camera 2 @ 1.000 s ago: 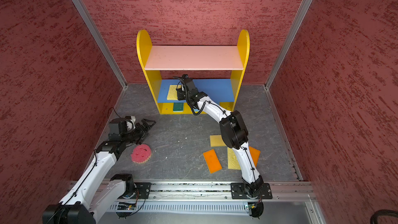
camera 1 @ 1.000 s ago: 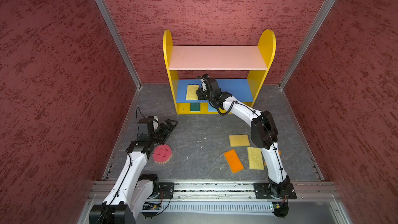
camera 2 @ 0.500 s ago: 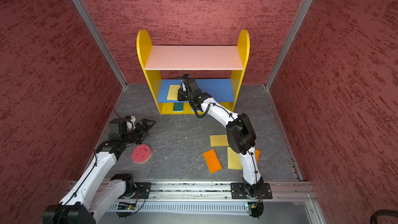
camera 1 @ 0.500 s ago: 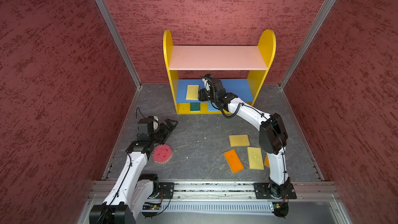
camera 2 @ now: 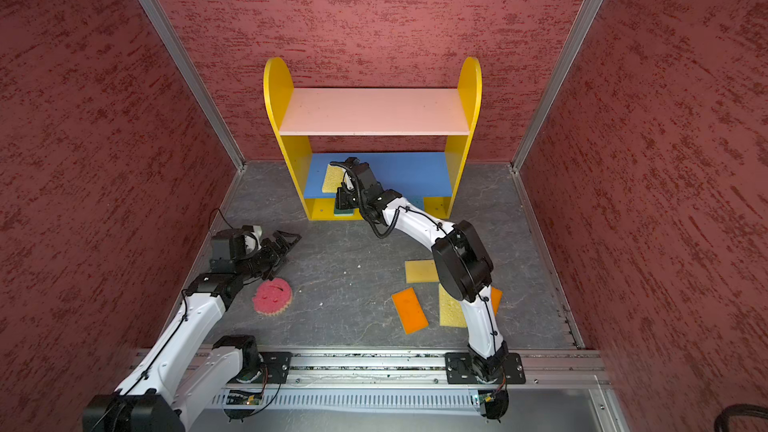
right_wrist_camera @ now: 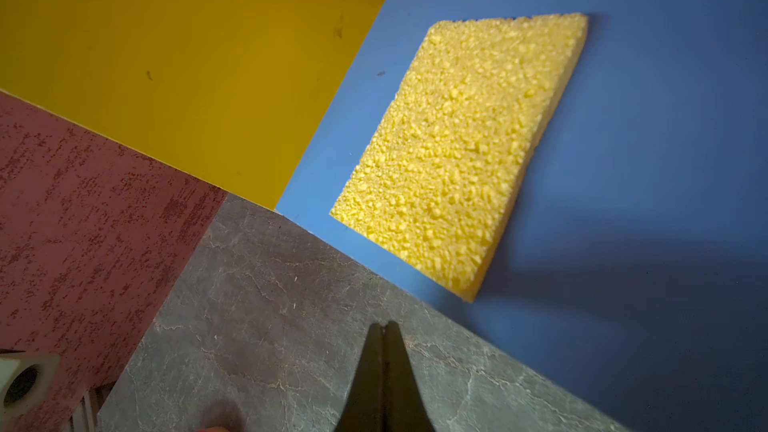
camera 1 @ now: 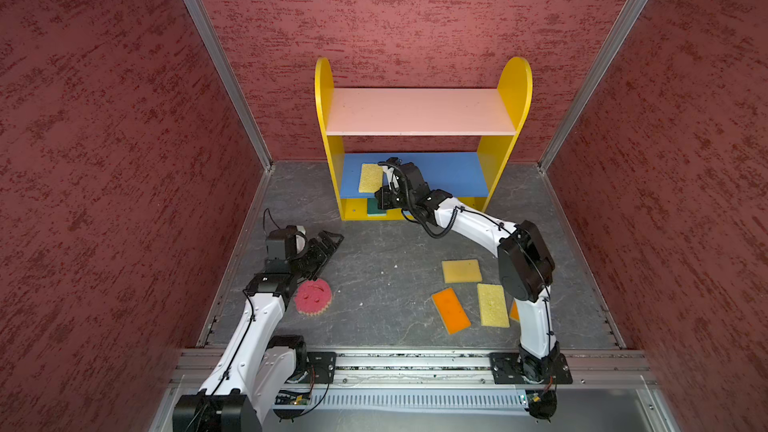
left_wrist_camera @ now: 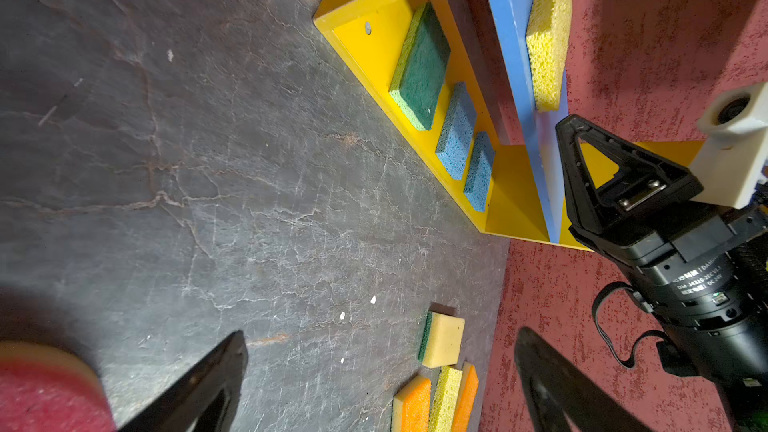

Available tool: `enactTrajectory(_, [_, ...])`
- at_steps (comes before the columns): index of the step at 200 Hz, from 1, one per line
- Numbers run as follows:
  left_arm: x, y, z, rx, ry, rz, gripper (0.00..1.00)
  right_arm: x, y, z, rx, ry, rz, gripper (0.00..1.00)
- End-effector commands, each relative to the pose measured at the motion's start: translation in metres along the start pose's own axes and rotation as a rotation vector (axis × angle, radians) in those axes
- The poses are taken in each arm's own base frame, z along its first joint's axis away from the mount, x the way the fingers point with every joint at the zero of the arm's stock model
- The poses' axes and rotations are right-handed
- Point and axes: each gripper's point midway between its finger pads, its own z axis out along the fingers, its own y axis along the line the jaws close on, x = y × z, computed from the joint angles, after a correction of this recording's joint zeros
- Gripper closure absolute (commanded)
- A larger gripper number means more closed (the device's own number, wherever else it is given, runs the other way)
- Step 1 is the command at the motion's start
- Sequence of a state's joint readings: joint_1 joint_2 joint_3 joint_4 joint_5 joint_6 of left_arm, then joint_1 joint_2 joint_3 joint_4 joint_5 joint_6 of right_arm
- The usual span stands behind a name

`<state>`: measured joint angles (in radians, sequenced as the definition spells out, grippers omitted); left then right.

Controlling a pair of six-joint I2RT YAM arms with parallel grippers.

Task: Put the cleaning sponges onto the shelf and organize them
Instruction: 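Open the right gripper and lift it away from the yellow sponge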

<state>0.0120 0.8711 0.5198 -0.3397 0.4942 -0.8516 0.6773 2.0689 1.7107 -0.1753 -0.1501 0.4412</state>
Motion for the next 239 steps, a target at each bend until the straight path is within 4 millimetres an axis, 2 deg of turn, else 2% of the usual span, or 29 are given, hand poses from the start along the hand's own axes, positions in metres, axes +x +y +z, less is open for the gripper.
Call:
enactTrajectory(1, [-0.003,-0.002,0.000,0.006,-0.006,0.008,0.01,-0.015,-0.004,0.006,0.009,-0.045,0.017,1.00])
enactTrajectory(87, [-0.006,-0.004,0.002,0.002,-0.003,0.004,0.01,-0.015,-0.021,0.014,0.023,-0.039,0.057,1.00])
enactTrajectory(152, [-0.006,-0.005,0.003,0.007,-0.001,0.000,0.00,-0.015,-0.017,0.006,0.004,-0.035,0.054,1.00])
enactTrajectory(180, [-0.004,-0.007,0.002,0.019,0.003,0.007,0.00,-0.004,-0.021,-0.019,0.037,-0.023,0.043,1.00])
enactTrajectory(205, [0.003,-0.023,0.002,0.041,0.020,0.065,0.00,0.019,-0.038,-0.060,0.126,-0.016,0.044,1.00])
enactTrajectory(217, [0.011,-0.030,0.005,0.016,0.028,0.127,0.00,0.037,-0.053,-0.079,0.184,0.004,0.058,0.89])
enactTrajectory(239, [0.030,-0.045,0.017,-0.011,0.073,0.229,0.00,0.079,-0.086,-0.112,0.307,0.063,0.103,0.64])
